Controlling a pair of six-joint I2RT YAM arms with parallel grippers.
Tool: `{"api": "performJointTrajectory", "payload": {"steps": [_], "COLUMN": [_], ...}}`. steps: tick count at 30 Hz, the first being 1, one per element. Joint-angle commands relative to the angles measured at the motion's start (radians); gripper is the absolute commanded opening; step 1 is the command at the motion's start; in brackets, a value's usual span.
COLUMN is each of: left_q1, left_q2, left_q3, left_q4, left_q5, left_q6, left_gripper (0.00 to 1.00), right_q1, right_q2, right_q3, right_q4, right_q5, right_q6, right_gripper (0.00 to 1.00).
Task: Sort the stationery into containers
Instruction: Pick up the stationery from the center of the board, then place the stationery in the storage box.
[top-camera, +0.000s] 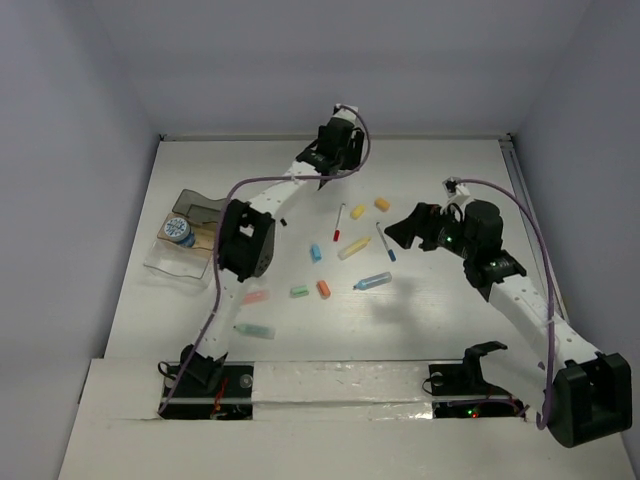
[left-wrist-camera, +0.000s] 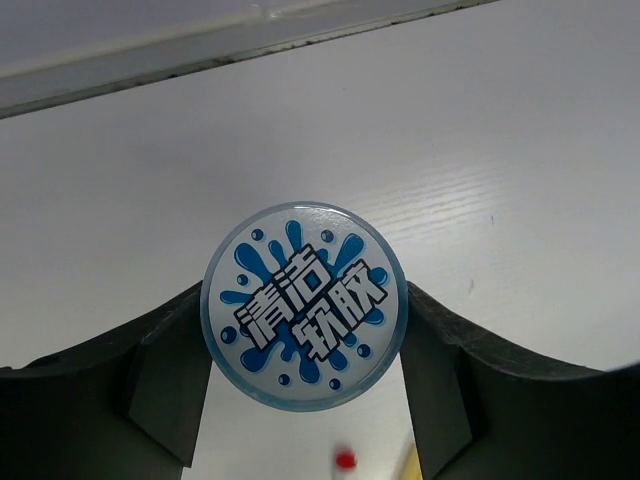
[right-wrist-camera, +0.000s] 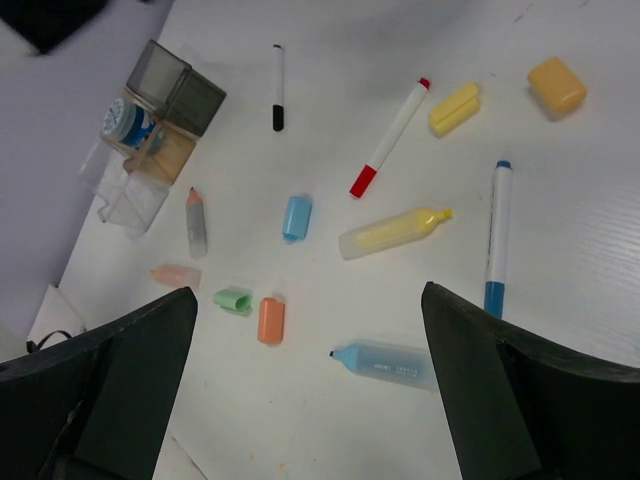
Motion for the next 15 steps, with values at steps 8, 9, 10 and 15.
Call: {"api": "performJointTrajectory", "payload": {"steps": [8,9,10,15], "left_q1": [0.199,0.235,0.261,0.443], "left_q2": [-0.939,-1.062,-1.116,-1.416], "left_q3": [-0.852,-0.985,-1.045,-1.341], "left_q4": [0.187,0.183,0.177,0.103], "left_q5": [-0.08,-0.071,-0.068,-0.031], "left_q6": [-0.114,-0.131,-0.145,-0.18], "left_gripper": [0.36,0.36,0.36,0.36], "right_q1": [0.016,0.016,0.016,0.016], "right_q2": [0.025,0.023,0.02,-0.004], "right_q3": [-0.075,-0.078,-0.083,-0.095], "right_q4": [0.122,0.125,0.132,0.142], "right_q5": [0.06,0.066,0.072,0.063], "right_q6": [0.01,0.012,0.012,0.015], "right_gripper": [1.0,1.0,1.0,1.0]}}
